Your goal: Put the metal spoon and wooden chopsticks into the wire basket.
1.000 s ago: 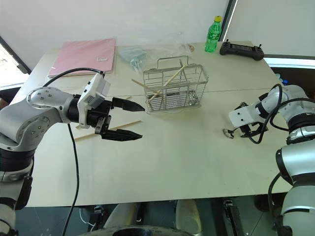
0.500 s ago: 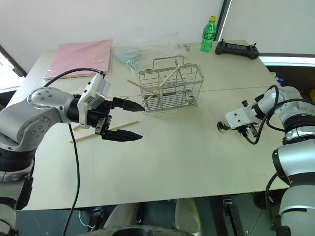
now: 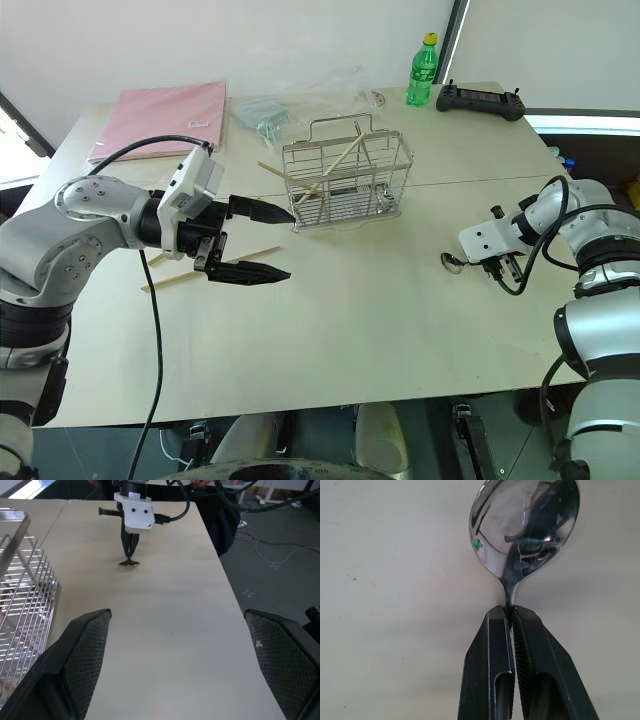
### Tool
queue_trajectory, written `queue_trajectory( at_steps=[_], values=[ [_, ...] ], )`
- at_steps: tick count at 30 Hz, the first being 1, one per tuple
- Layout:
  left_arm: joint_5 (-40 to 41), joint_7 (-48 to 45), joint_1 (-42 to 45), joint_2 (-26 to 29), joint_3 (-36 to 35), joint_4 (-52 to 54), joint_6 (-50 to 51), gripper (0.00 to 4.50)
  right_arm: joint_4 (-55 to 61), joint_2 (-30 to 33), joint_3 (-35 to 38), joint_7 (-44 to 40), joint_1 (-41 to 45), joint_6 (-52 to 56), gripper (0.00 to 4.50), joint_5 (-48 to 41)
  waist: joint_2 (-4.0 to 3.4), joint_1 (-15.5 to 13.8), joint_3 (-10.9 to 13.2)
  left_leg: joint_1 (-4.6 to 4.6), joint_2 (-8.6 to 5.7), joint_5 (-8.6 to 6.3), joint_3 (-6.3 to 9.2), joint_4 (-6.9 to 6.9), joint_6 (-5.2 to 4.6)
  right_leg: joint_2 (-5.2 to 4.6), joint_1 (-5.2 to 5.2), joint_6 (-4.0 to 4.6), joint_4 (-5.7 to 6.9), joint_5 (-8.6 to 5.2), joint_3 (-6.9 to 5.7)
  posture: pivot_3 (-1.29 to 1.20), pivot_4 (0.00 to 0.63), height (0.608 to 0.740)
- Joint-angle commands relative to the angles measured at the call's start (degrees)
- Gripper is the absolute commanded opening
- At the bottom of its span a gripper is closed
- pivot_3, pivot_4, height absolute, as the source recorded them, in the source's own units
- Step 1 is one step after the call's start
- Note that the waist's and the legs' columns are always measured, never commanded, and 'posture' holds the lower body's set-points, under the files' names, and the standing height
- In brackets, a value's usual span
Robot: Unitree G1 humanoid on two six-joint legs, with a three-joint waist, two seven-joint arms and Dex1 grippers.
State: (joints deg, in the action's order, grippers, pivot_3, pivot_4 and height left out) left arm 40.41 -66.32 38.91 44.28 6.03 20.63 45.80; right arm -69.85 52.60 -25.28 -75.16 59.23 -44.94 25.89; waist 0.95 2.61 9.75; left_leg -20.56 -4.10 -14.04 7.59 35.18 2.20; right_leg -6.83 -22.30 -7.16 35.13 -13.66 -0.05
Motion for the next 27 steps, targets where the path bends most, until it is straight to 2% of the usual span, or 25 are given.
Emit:
queue_trajectory(
  at_steps=[1, 4, 8, 10, 12, 14, 16, 18, 21, 27],
  values=[
    [-0.46, -0.26, 1.24, -0.08, -0.41, 0.08, -1.09, 4.50, 1.58, 0.45, 1.65, 0.79, -0.49, -0.43, 0.19, -1.36, 0.00, 0.00, 0.00, 0.00, 0.00, 0.00, 0.00, 0.00, 0.00, 0.00, 0.00, 0.00, 0.00, 0.00, 0.00, 0.00, 0.150, 0.709],
    [-1.02, -0.27, 1.35, -0.23, -0.36, -0.65, -1.53, 4.50, 3.99, 1.39, 3.81, -0.83, -1.17, -1.23, 0.19, -4.41, 0.00, 0.04, 0.00, 0.00, 0.00, 0.00, -0.01, 0.00, 0.00, 0.00, -0.01, -0.01, 0.00, 0.01, 0.01, 0.00, 0.150, 0.709],
    [-2.68, -0.61, 2.66, -0.79, -0.40, -3.77, -3.09, 4.50, 21.70, 3.43, 11.55, -11.11, -7.85, 8.46, 0.19, -20.75, -0.02, -0.14, 0.01, -0.03, 0.03, 0.00, -0.01, -0.01, 0.00, 0.00, -0.02, -0.06, 0.01, 0.03, 0.02, 0.00, 0.150, 0.709],
    [-3.57, -0.90, 3.44, -1.13, -0.34, -5.43, -4.07, 4.50, 38.92, 5.28, 16.76, -12.92, -14.92, 23.93, 0.19, -31.64, -0.02, -0.29, 0.01, -0.07, 0.04, 0.00, 0.02, 0.00, 0.00, 0.00, -0.04, -0.07, -0.01, 0.04, 0.02, 0.00, 0.150, 0.709],
    [-4.20, -1.16, 4.28, -1.53, -0.37, -6.81, -4.88, 4.50, 56.49, 7.36, 22.32, -11.18, -21.36, 41.79, 0.19, -43.03, -0.04, -0.60, -0.01, -0.14, 0.05, -0.02, 0.07, 0.00, -0.03, -0.01, -0.08, -0.08, -0.02, 0.03, 0.02, 0.00, 0.150, 0.709],
    [-4.73, -1.42, 5.19, -1.98, -0.43, -8.30, -5.51, 4.50, 69.15, 8.12, 27.06, -6.30, -24.60, 56.30, 0.19, -52.20, -0.05, -0.95, -0.01, -0.28, 0.06, -0.03, 0.22, 0.02, -0.05, -0.02, -0.23, -0.07, 0.00, 0.03, 0.01, 0.00, 0.150, 0.709],
    [-5.52, -1.83, 6.01, -2.40, -0.30, -9.89, -6.46, 4.50, 76.33, 6.58, 30.86, 1.13, -23.65, 68.13, 0.19, -59.12, -0.08, -0.93, -0.03, -0.47, 0.08, -0.03, 0.27, 0.07, -0.06, -0.02, -0.41, -0.05, 0.03, 0.04, 0.01, 0.00, 0.150, 0.709],
    [-6.39, -1.98, 6.92, -3.04, -0.15, -11.63, -7.45, 4.50, 78.78, 3.33, 33.23, 9.62, -19.62, 75.55, 0.19, -62.71, -0.05, -1.16, -0.04, -0.62, 0.08, -0.03, 0.27, 0.12, -0.06, -0.02, -0.54, 0.05, 0.00, 0.07, 0.00, 0.00, 0.150, 0.709],
    [-7.33, -2.18, 8.09, -4.03, -0.09, -13.58, -8.57, 4.50, 77.56, -1.52, 34.71, 19.51, -12.59, 80.05, 0.19, -62.78, -0.02, -1.86, -0.04, -0.68, 0.08, -0.03, 0.18, 0.24, -0.06, -0.02, -0.54, 0.28, -0.03, 0.05, -0.03, 0.00, 0.150, 0.709],
    [-8.29, -2.57, 8.94, -5.07, -0.25, -14.97, -9.54, 4.50, 69.90, -7.52, 34.17, 28.32, -4.01, 78.24, 0.19, -57.50, 0.09, -2.20, -0.07, -0.96, 0.00, -0.02, 0.18, 0.30, -0.07, -0.03, -0.70, 0.09, -0.11, 0.14, -0.12, 0.00, 0.150, 0.709]
  ],
)
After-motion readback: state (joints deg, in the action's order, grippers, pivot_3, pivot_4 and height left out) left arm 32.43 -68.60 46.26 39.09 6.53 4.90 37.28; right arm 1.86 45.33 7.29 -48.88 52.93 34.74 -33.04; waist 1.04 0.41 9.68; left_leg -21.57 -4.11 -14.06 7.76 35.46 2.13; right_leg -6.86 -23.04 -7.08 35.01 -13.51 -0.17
